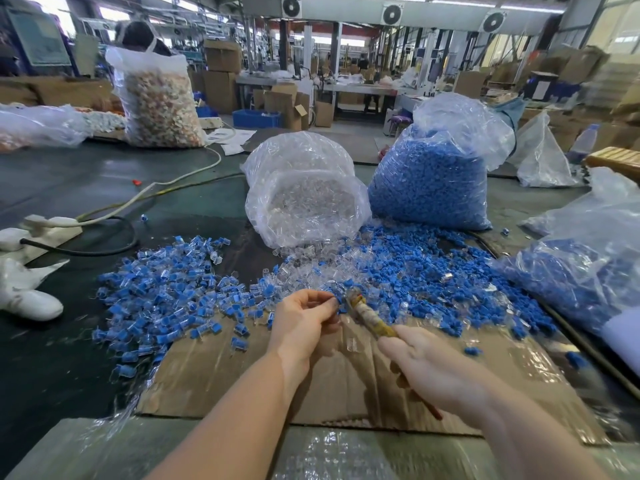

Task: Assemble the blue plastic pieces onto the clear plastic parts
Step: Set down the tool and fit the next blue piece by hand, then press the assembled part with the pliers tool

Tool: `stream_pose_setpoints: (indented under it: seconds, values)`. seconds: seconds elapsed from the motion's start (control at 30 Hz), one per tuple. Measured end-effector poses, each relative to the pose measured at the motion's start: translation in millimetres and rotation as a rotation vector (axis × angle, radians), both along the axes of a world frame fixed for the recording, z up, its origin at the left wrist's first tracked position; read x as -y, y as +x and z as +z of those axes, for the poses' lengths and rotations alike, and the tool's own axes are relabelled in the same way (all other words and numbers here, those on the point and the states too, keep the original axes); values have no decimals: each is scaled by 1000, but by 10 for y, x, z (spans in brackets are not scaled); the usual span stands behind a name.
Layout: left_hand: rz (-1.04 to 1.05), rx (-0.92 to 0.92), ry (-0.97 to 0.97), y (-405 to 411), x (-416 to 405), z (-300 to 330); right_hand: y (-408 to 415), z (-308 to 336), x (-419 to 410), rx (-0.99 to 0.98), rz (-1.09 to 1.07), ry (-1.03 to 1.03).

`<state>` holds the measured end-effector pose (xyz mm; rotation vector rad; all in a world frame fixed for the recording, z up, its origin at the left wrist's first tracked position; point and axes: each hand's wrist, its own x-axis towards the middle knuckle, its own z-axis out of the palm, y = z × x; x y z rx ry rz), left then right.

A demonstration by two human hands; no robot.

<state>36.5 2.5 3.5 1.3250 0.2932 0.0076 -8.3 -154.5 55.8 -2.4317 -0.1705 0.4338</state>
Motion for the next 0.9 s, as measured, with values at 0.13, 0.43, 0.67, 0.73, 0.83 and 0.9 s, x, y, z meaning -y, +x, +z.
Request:
stream_pose_setpoints:
  seconds: [0.13, 0.43, 0.67, 0.73, 0.83, 0.9]
  values:
    - [29, -17, 10, 26, -29, 4, -20, 1, -32, -100, -58, 125]
    - [73, -34, 81, 30, -48, 13, -65, 16, -38, -167, -34, 181]
    - [65, -39, 63, -2, -56, 77, -58, 43, -18, -248, -58, 310]
    - [64, -47, 69, -5, -43, 83, -55, 54, -19, -246, -52, 297]
    - [69, -55, 62, -10, -39, 83, -57, 66, -26, -232, -45, 287]
    - [69, -62, 58, -21, -34, 89, -65, 63, -36, -207, -30, 264]
